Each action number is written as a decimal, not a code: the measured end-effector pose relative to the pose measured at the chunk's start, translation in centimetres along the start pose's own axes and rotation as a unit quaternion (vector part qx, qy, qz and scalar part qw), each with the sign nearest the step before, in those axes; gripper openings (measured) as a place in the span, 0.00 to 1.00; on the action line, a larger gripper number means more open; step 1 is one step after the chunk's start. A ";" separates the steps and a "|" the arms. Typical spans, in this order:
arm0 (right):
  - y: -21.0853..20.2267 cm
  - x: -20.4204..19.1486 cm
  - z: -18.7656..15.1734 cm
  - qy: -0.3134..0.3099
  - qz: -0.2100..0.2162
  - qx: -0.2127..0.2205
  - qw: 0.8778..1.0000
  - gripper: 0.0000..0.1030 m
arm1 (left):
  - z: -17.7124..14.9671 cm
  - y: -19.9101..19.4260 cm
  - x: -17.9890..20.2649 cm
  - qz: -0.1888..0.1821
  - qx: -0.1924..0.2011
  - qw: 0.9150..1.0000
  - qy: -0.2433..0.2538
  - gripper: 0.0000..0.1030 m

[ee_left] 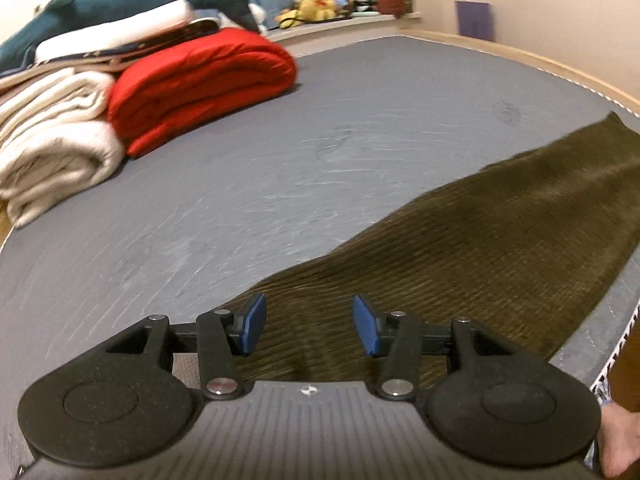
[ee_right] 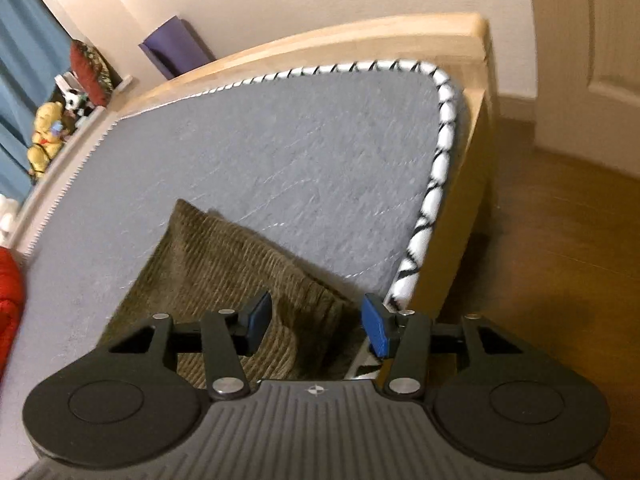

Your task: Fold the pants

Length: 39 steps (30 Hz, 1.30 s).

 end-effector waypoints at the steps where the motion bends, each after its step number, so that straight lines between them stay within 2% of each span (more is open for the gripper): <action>1: 0.3 0.2 -0.1 0.002 0.001 0.000 1.000 0.53 | 0.0 0.0 0.5 -0.002 0.002 1.000 0.003 0.52; 8: 1.5 1.4 -0.4 0.034 -0.008 -0.005 0.999 0.54 | 0.6 1.2 0.5 -0.006 0.007 1.000 -0.004 0.52; 12: 1.6 0.8 -0.6 0.024 -0.013 -0.002 1.000 0.56 | 0.6 0.9 0.4 -0.006 0.007 1.000 -0.007 0.53; 13: 1.6 0.7 -0.6 0.021 -0.018 0.001 1.000 0.52 | 0.6 0.8 0.4 -0.007 0.006 1.000 -0.007 0.53; 14: 1.6 0.7 -0.6 0.015 -0.029 0.006 0.999 0.41 | 0.6 0.9 0.5 -0.008 0.006 1.000 -0.007 0.53; 15: 1.5 0.7 -0.6 0.011 -0.037 0.011 0.999 0.39 | 0.7 0.8 0.5 -0.008 0.006 1.000 -0.006 0.53; 16: 1.4 0.6 -0.5 0.011 -0.036 0.016 0.999 0.30 | 0.7 0.8 0.6 -0.008 0.007 1.000 -0.007 0.53; 17: 1.0 0.2 -0.4 0.006 -0.043 0.026 0.999 0.25 | 0.7 0.7 0.6 -0.008 0.008 1.000 -0.007 0.53; 19: -0.1 -1.6 -0.6 -0.036 -0.076 0.059 0.995 0.23 | 0.9 0.6 0.6 -0.008 0.011 1.000 -0.009 0.53; 22: -2.9 -7.3 -1.8 -0.133 -0.107 0.134 0.976 0.22 | 1.1 0.4 0.4 -0.006 0.016 1.000 -0.015 0.53; 23: -4.1 -9.8 -2.6 -0.162 -0.096 0.157 0.970 0.21 | 1.2 0.4 0.3 -0.005 0.017 1.000 -0.017 0.53; 25: -6.8 -15.9 -5.4 -0.238 -0.048 0.188 0.952 0.21 | 1.3 0.4 0.2 -0.003 0.017 1.000 -0.022 0.53; 27: -9.4 -21.5 -9.9 -0.328 0.002 0.213 0.920 0.21 | 1.2 0.6 0.0 0.000 0.014 1.000 -0.027 0.53; 29: -12.0 -26.7 -16.6 -0.427 0.059 0.233 0.872 0.21 | 1.2 0.8 -0.3 0.002 0.010 0.999 -0.035 0.53; 31: -14.0 -30.3 -24.1 -0.512 0.120 0.235 0.818 0.21 | 1.1 1.2 -0.7 0.003 0.005 0.999 -0.043 0.53; 33: -15.8 -32.3 -32.8 -0.590 0.187 0.218 0.754 0.21 | 0.9 1.5 -1.0 0.002 -0.005 0.999 -0.051 0.53; 35: -16.4 -32.6 -41.7 -0.679 0.237 0.164 0.675 0.21 | 0.9 1.7 -1.4 -0.004 -0.013 0.998 -0.066 0.53; 36: -16.1 -31.9 -46.2 -0.723 0.251 0.127 0.631 0.21 | 1.0 1.7 -1.5 -0.009 -0.016 0.997 -0.074 0.54; 37: -15.7 -30.7 -50.2 -0.757 0.261 0.091 0.592 0.22 | 1.0 1.7 -1.6 -0.017 -0.020 0.996 -0.083 0.59; 39: -14.8 -28.3 -56.1 -0.800 0.266 0.033 0.536 0.24 | 1.1 1.6 -1.7 -0.031 -0.026 0.994 -0.099 0.67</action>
Point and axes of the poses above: each gripper's, at about its wrist camera, not at the fingertips, and y roughly the way its jaws point, x to its right, z to its top, the point moved 7 cm from there along y, roughly the way its jaws point, and after that the axes turned 7 degrees about y, right-handed, at the moved point
